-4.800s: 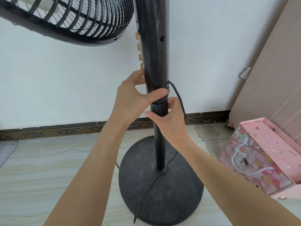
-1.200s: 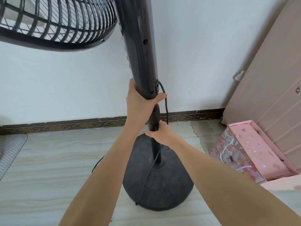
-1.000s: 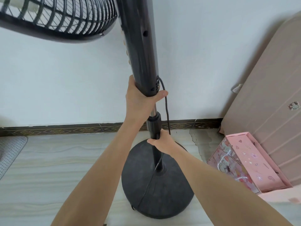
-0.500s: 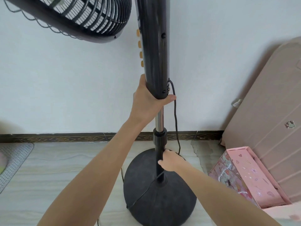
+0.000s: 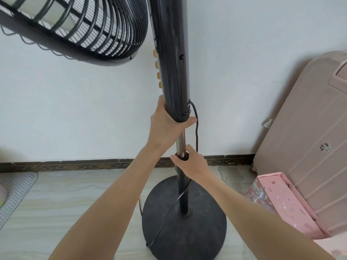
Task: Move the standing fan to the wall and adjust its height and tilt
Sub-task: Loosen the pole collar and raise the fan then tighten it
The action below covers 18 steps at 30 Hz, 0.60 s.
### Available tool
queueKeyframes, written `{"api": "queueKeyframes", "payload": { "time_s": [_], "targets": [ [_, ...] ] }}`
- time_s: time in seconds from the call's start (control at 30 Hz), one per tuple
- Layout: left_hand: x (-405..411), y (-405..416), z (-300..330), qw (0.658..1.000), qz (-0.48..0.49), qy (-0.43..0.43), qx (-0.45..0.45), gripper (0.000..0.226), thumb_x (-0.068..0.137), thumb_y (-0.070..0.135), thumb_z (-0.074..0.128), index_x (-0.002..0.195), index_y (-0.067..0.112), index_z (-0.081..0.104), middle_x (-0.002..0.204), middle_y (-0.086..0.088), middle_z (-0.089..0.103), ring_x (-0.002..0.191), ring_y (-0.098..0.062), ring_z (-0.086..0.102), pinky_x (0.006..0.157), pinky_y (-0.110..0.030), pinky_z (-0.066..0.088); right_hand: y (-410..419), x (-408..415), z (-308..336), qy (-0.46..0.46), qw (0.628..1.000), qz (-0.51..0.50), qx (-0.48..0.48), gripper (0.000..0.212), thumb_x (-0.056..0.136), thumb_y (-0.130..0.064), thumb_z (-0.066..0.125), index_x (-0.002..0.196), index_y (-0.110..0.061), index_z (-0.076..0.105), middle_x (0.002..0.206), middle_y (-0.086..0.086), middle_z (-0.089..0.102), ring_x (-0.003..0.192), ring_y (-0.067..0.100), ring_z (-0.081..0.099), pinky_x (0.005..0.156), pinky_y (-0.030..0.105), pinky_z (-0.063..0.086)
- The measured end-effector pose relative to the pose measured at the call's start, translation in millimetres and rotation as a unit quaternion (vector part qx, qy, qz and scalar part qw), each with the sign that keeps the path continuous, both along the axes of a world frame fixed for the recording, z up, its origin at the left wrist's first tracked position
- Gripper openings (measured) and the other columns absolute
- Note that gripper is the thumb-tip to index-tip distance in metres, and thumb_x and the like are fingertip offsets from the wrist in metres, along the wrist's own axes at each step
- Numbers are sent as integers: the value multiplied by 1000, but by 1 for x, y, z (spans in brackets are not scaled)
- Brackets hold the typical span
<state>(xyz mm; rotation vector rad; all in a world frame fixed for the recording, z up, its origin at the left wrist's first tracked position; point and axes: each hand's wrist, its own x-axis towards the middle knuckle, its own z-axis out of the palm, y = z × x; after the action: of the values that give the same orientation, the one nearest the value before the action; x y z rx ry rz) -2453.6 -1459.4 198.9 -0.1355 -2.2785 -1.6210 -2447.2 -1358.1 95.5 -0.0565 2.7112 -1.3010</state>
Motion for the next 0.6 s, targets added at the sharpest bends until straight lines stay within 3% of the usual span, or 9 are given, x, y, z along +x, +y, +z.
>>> {"api": "queueKeyframes", "payload": {
  "time_s": [0.1, 0.23, 0.4, 0.5, 0.6],
  "targets": [
    [-1, 1, 7, 1000, 4, 3, -4, 67, 65, 18, 83, 117, 22, 43, 94, 21, 55, 87, -1, 56, 69, -2, 44, -3, -3, 2, 12, 1000, 20, 18, 29, 86, -42, 53, 100, -16, 54, 92, 2, 68, 81, 19, 60, 71, 28, 44],
    [-2, 3, 35, 1000, 9, 22, -3, 72, 65, 18, 83, 125, 15, 42, 105, 7, 57, 94, -11, 56, 76, -9, 46, -4, -9, 5, -9, 999, 30, -31, 19, 87, -31, 56, 92, -13, 52, 87, 2, 63, 72, 13, 57, 61, 19, 41],
    [-3, 2, 59, 999, -11, 32, -8, 72, 64, 20, 84, 124, 16, 43, 100, 11, 57, 94, -10, 56, 76, -12, 47, -7, -10, 9, -43, 995, 31, -79, 17, 89, -29, 54, 92, -13, 48, 81, -1, 57, 66, 8, 55, 60, 16, 42],
    [-2, 5, 56, 999, -22, 26, -14, 75, 65, 20, 83, 126, 16, 41, 106, 8, 56, 95, -11, 55, 74, -8, 47, -8, -11, 4, -47, 996, 22, -70, 21, 90, -36, 52, 93, -15, 48, 91, 0, 57, 83, 16, 56, 76, 24, 43],
    [-2, 5, 54, 999, -32, 25, -14, 74, 66, 21, 82, 127, 17, 40, 105, 9, 55, 93, -9, 54, 66, 1, 43, -5, -12, 0, -55, 997, 31, -44, 32, 90, -49, 44, 95, -18, 48, 89, -4, 57, 88, 18, 57, 79, 29, 42]
  ]
}}
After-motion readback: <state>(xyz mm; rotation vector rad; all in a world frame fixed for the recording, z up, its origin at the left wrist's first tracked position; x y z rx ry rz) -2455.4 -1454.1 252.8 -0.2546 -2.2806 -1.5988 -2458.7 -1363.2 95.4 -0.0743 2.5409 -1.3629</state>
